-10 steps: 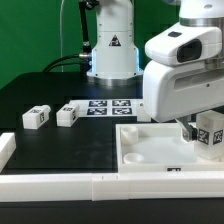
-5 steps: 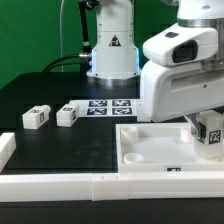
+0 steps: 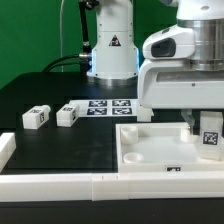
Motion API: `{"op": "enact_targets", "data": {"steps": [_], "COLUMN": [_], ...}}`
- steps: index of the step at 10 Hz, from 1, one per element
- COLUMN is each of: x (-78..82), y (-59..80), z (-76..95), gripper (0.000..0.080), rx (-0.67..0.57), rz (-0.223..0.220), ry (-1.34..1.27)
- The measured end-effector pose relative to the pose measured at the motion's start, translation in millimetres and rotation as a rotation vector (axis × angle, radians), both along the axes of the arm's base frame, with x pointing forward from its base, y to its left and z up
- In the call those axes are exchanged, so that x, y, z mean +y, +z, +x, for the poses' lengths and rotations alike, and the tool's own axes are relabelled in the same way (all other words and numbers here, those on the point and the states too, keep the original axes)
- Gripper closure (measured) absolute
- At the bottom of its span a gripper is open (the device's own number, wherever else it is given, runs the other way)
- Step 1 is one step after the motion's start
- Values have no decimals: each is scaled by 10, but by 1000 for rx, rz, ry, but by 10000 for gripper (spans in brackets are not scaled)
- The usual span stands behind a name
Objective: Assemble one leg
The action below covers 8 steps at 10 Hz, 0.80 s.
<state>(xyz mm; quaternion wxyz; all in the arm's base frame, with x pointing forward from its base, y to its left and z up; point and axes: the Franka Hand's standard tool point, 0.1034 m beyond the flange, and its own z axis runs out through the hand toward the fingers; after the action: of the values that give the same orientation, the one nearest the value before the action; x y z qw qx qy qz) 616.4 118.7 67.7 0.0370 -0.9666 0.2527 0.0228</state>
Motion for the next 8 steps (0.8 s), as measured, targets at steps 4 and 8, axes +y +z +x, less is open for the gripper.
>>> {"op": "enact_targets", "data": {"steps": [4, 8], "x": [6, 3], "y": [6, 3], "z": [0, 1], "gripper": [505, 397], "rx": [32, 37], "rz": [-44, -36], "ry": [-506, -533]}}
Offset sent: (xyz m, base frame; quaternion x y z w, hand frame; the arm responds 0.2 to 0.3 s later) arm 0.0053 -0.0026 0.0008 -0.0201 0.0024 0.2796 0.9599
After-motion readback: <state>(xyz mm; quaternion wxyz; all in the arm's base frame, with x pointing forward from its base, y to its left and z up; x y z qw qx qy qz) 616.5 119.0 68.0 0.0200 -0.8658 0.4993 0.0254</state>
